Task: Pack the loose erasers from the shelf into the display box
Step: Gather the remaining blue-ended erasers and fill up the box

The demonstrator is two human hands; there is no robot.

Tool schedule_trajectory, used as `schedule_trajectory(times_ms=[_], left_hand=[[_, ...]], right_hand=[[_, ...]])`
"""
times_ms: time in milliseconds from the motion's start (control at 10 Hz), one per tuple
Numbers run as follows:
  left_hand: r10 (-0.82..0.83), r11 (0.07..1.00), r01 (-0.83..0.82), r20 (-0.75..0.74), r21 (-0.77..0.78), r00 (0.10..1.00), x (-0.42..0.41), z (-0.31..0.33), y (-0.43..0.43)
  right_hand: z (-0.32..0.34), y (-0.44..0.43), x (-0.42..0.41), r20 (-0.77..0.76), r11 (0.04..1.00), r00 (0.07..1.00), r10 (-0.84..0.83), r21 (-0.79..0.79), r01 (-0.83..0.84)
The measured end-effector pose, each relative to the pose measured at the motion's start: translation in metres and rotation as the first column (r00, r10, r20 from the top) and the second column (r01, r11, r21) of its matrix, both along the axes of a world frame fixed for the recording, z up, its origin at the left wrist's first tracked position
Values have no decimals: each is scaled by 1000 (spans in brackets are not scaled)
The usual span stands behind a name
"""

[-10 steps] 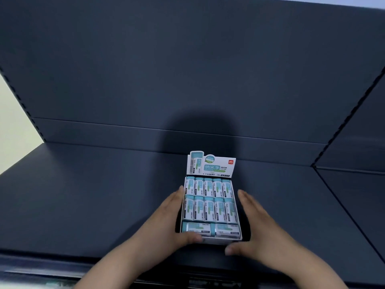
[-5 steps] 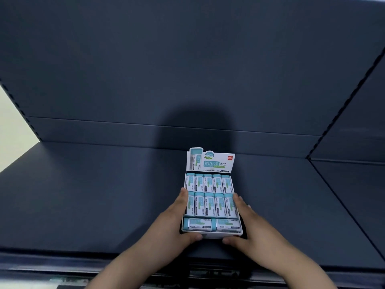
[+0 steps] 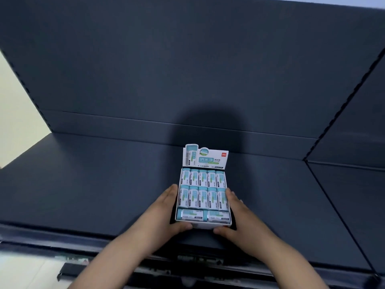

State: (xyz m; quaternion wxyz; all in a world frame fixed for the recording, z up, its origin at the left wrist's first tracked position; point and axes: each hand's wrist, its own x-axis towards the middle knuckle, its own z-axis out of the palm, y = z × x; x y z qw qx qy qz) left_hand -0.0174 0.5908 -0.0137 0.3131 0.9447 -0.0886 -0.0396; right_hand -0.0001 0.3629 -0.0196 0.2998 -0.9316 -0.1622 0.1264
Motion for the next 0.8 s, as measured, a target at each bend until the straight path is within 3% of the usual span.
schedule_trajectory(times_ms=[400,600,800], left_hand=[[27,998,-24,-42,59,999,-13,8,-6],[-4,995,3,14,102,1000,-22,3,-3],[-58,979,48,44,197,997,-17,14,-2]], right_hand=[[-1,3,-7,41,1000,999,-17,-6,17],[-2,3,-18,31,994,994,-109,2,109],[11,6,-15,59,997,996,-68,-26,69]])
